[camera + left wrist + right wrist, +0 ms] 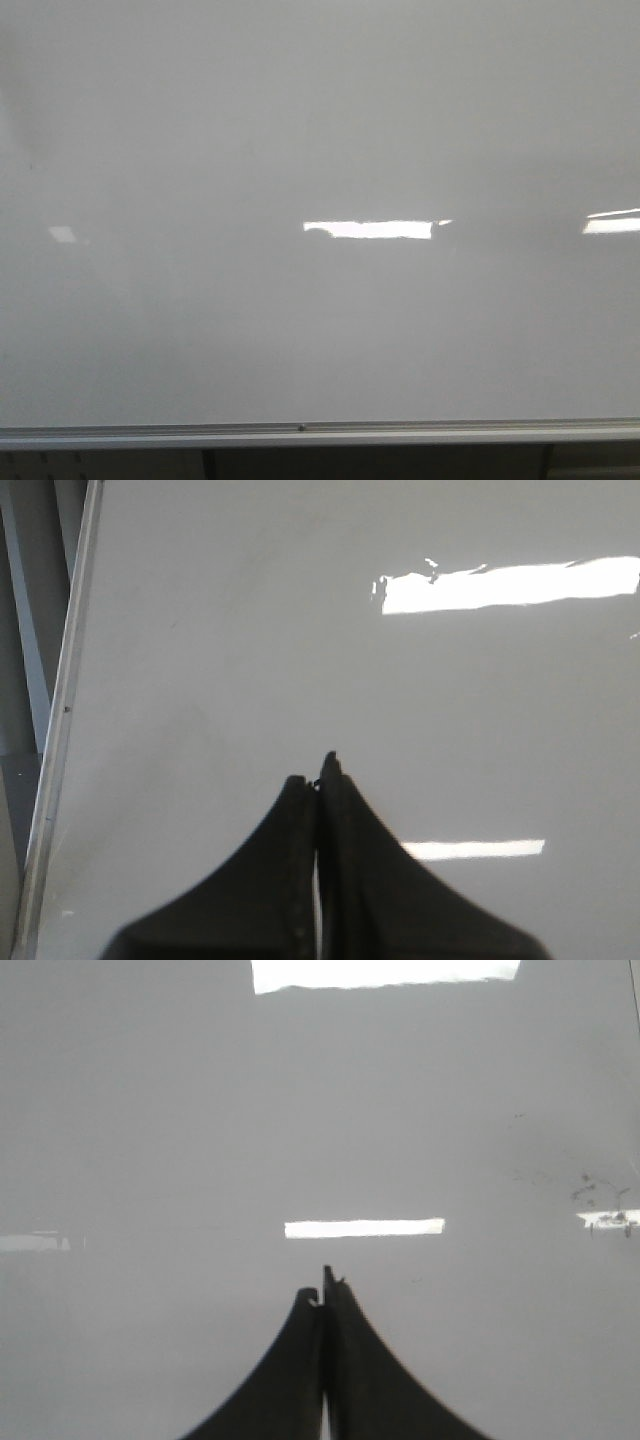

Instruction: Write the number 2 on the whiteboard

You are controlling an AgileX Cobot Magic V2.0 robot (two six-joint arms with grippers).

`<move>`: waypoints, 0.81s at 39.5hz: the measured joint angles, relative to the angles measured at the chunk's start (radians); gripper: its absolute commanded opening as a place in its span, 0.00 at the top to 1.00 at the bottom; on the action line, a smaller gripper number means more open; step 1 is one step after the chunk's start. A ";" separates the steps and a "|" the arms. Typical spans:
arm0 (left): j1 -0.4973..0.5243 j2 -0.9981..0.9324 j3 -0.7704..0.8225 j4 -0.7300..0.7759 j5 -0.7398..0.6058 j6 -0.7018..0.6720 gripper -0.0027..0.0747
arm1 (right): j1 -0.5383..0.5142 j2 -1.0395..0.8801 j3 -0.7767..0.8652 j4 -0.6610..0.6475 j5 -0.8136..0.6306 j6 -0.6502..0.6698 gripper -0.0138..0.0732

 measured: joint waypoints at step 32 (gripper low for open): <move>0.000 0.513 -0.248 -0.002 0.319 0.025 0.99 | 0.000 0.588 -0.230 0.002 0.153 0.000 0.92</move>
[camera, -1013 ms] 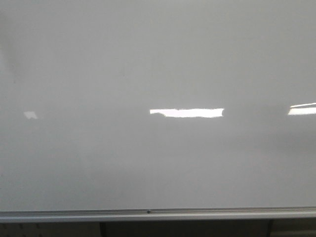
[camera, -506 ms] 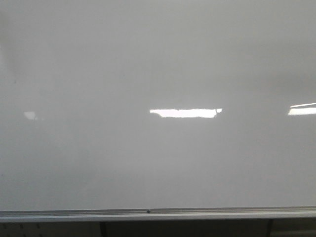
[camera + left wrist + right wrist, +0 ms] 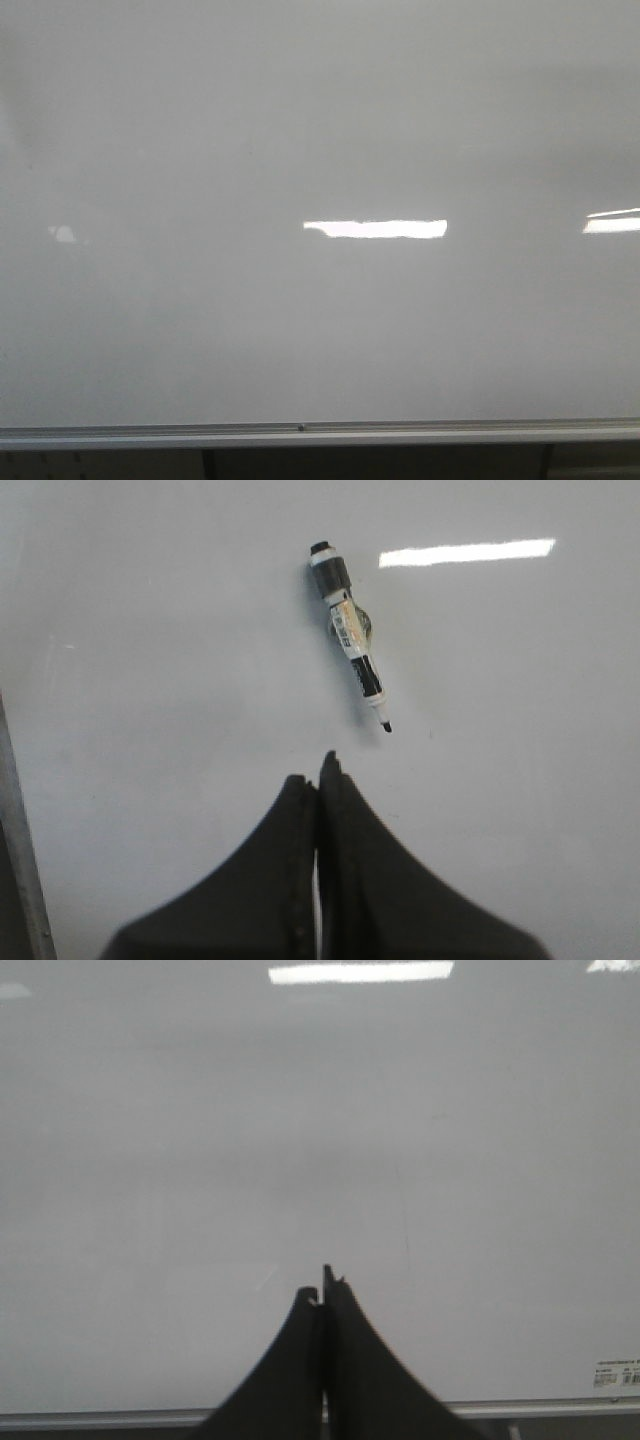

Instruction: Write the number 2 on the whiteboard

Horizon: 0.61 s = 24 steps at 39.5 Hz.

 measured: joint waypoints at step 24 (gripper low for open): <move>-0.084 0.142 0.000 -0.066 0.018 0.001 0.37 | 0.052 0.033 -0.017 0.000 0.064 -0.082 0.16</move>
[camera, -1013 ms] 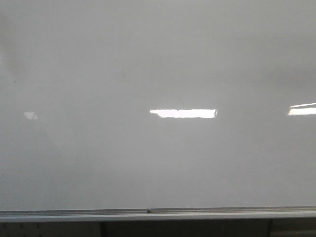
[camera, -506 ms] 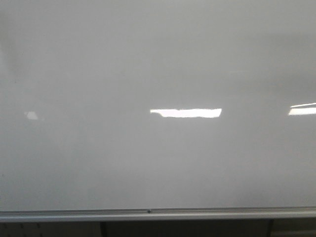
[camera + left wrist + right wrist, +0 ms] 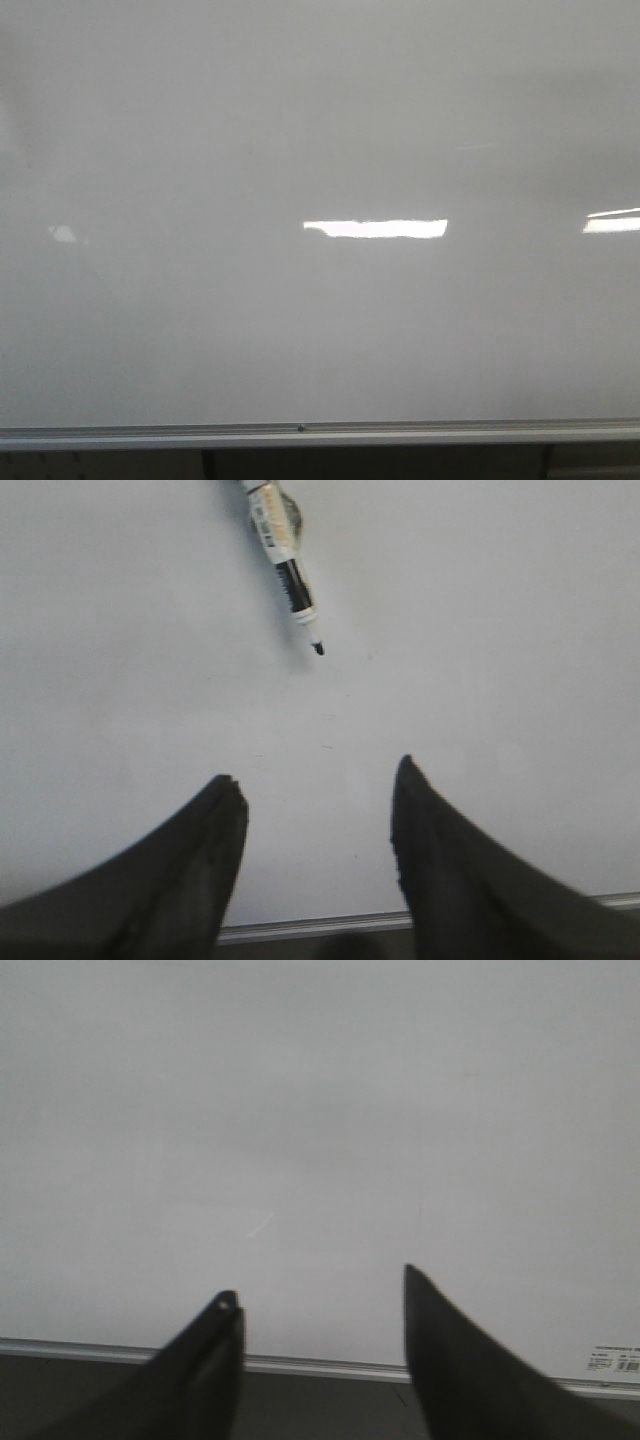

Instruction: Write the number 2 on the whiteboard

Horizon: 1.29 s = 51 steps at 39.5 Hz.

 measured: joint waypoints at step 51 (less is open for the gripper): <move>0.080 0.718 -0.429 -0.101 -0.089 -0.049 0.37 | 0.090 0.000 0.000 0.000 0.007 -0.009 0.16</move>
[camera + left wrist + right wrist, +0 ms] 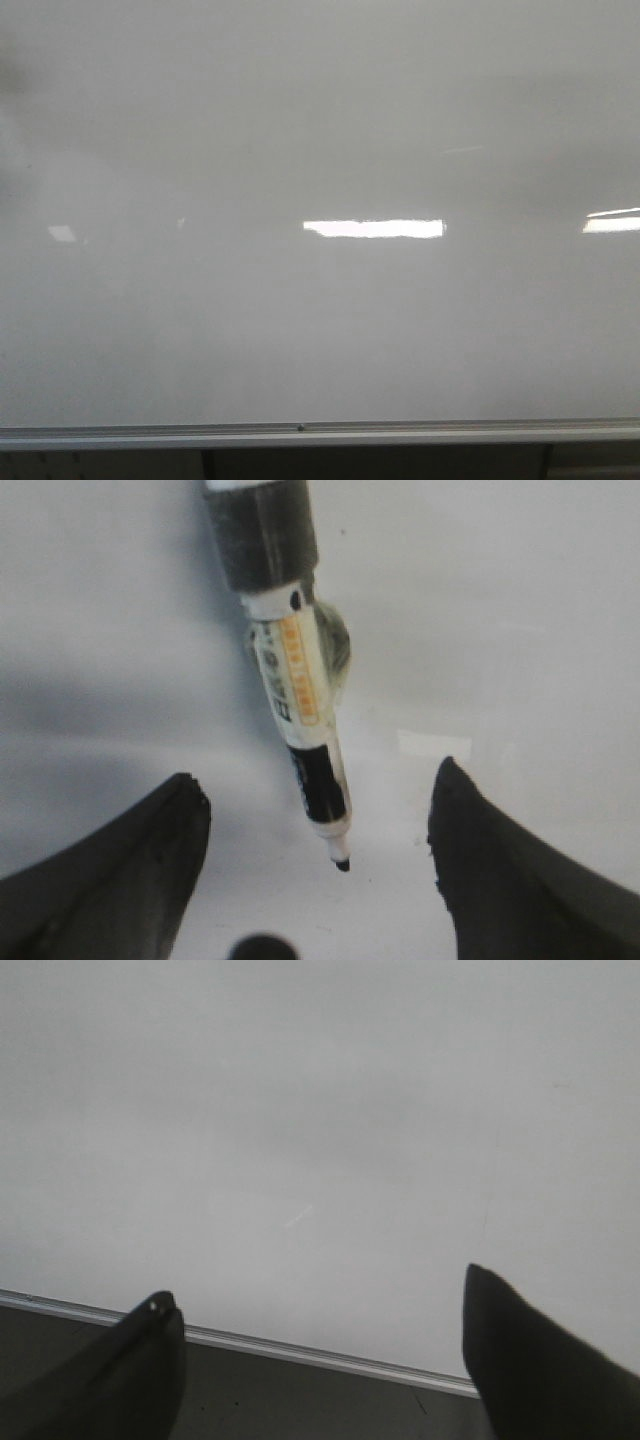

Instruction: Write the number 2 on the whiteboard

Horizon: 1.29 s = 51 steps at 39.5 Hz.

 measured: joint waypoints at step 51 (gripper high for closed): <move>-0.047 -0.014 -0.091 -0.004 0.318 0.387 0.99 | 0.000 0.009 -0.051 0.000 0.146 -0.004 0.16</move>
